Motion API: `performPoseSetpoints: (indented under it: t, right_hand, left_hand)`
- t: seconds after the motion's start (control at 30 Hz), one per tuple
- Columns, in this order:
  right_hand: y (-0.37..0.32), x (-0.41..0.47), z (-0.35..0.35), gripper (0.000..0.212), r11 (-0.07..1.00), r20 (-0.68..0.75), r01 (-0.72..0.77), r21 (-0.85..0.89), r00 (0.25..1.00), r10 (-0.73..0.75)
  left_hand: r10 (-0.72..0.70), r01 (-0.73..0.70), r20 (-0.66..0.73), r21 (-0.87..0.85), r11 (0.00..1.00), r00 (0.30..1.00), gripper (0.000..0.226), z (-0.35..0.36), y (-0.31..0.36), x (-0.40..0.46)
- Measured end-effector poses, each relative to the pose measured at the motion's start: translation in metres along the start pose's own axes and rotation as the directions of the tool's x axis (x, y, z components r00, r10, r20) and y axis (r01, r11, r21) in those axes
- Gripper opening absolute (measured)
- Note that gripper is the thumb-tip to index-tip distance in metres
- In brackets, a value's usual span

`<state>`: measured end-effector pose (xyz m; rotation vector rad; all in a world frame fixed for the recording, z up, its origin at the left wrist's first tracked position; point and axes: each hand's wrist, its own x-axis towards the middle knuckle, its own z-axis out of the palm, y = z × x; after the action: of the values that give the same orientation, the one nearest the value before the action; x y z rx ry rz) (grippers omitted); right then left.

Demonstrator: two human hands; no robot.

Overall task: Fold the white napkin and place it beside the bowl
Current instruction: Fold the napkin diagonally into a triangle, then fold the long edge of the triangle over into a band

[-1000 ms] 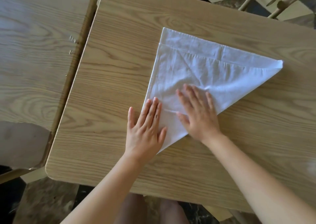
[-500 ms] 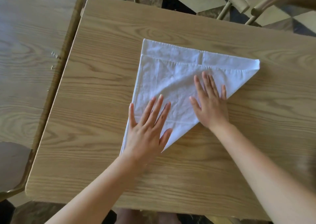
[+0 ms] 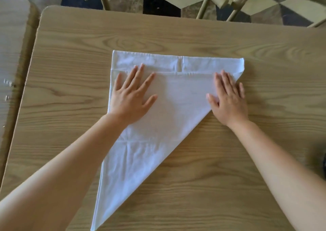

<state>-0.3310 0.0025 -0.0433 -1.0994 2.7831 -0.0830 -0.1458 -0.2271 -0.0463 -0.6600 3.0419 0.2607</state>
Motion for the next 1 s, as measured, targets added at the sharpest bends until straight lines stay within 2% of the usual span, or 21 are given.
performPoseSetpoints:
  t: [0.07, 0.13, 0.3, 0.37, 0.47, 0.53, 0.6, 0.7, 0.77, 0.9, 1.0]
  right_hand:
    - [0.018, 0.000, -0.004, 0.076, 0.997, -0.012, -0.074, 0.001, 0.997, 0.074]
    - [0.024, -0.001, -0.005, 0.077, 0.996, -0.019, -0.084, -0.006, 0.996, 0.084]
    - [0.023, -0.001, -0.005, 0.077, 0.995, -0.020, -0.097, -0.015, 0.995, 0.097]
    - [0.023, 0.001, -0.009, 0.074, 0.996, -0.048, -0.088, -0.017, 0.995, 0.087]
    - [0.023, 0.010, -0.019, 0.067, 0.999, -0.171, -0.034, -0.030, 0.985, 0.028]
    - [0.023, 0.027, -0.027, 0.063, 0.999, -0.204, 0.010, -0.043, 0.979, -0.018]
    - [0.019, 0.050, -0.035, 0.063, 0.996, -0.151, 0.078, -0.045, 0.985, -0.084]
    - [0.016, 0.075, -0.041, 0.061, 0.992, 0.013, 0.121, -0.047, 0.993, -0.120]
    - [0.018, 0.084, -0.044, 0.060, 0.988, 0.028, 0.139, -0.070, 0.990, -0.137]
    - [0.016, 0.094, -0.052, 0.038, 0.975, -0.070, 0.178, -0.136, 0.980, -0.189]
    - [0.016, 0.096, -0.057, 0.016, 0.965, -0.111, 0.216, -0.152, 0.966, -0.234]
  left_hand:
    - [-0.096, 0.096, -0.015, 0.005, 0.995, 0.995, 0.070, -0.005, -0.016, -0.002]
    - [-0.156, 0.156, -0.015, 0.012, 0.988, 0.988, 0.074, -0.007, -0.024, -0.004]
    - [-0.167, 0.167, -0.004, -0.024, 0.986, 0.986, 0.074, -0.008, -0.023, -0.005]
    - [-0.136, 0.135, -0.026, -0.035, 0.990, 0.990, 0.074, -0.011, -0.025, -0.004]
    - [-0.014, 0.013, -0.094, -0.013, 1.000, 0.995, 0.069, -0.022, -0.026, 0.009]
    - [0.042, -0.042, -0.089, 0.000, 0.999, 0.995, 0.065, -0.030, -0.025, 0.029]
    - [0.052, -0.052, -0.026, 0.012, 0.999, 0.998, 0.064, -0.034, -0.024, 0.050]
    - [0.016, -0.018, 0.079, 0.024, 1.000, 0.997, 0.066, -0.037, -0.023, 0.073]
    - [0.024, -0.027, 0.075, 0.041, 0.999, 0.997, 0.063, -0.040, -0.026, 0.079]
    - [0.048, -0.049, 0.016, 0.071, 0.996, 0.999, 0.048, -0.053, -0.028, 0.088]
    - [0.034, -0.033, -0.016, 0.034, 0.999, 0.999, 0.023, -0.060, -0.026, 0.091]
